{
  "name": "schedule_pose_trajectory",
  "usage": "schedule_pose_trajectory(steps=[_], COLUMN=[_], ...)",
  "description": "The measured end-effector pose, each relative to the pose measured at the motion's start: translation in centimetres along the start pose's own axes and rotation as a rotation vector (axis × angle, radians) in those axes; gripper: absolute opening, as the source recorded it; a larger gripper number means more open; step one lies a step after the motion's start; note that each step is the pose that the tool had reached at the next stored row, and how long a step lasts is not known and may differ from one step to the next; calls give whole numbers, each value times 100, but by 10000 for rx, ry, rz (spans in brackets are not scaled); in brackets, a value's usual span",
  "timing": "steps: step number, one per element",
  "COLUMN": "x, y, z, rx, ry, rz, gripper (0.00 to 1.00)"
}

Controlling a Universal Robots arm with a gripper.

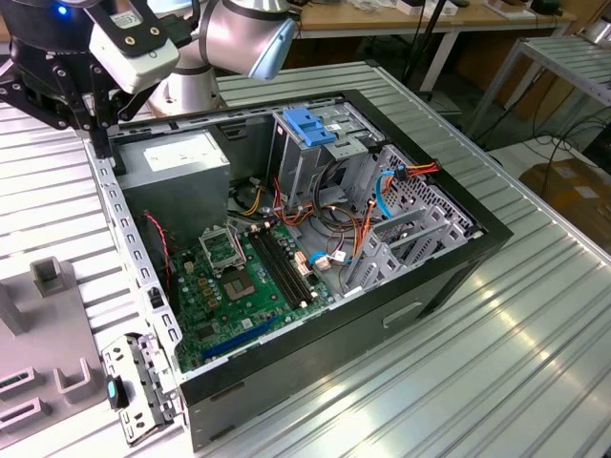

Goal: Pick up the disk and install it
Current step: 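Reach for the disk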

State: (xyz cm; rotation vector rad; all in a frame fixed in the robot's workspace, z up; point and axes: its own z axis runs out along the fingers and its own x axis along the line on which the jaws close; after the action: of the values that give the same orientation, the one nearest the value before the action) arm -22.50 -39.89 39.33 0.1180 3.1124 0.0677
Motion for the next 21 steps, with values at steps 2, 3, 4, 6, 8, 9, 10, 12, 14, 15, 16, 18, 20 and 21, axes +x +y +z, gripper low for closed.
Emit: schedule_pose_trajectory(steps=[2, 3, 4, 6, 8, 9, 10, 12, 14, 15, 16, 18, 20, 21], x=[11, 17, 22, 31, 39, 47, 52, 62, 75, 79, 83, 90, 101, 104], y=[-1, -1, -1, -2, -3, -4, -4, -5, -6, -6, -6, -7, -7, -8], z=[-1, 0, -1, -1, -1, -1, -2, -2, -2, -2, -2, -3, -3, -3], rx=[1, 0, 0, 0, 0, 0, 1, 1, 0, 0, 0, 0, 0, 1], ry=[0, 0, 0, 1, 0, 0, 1, 1, 1, 0, 0, 1, 0, 1], rz=[0, 0, 0, 0, 0, 0, 0, 0, 0, 0, 0, 0, 0, 0], gripper=[11, 11, 11, 11, 11, 11, 11, 11, 11, 11, 11, 11, 11, 11])
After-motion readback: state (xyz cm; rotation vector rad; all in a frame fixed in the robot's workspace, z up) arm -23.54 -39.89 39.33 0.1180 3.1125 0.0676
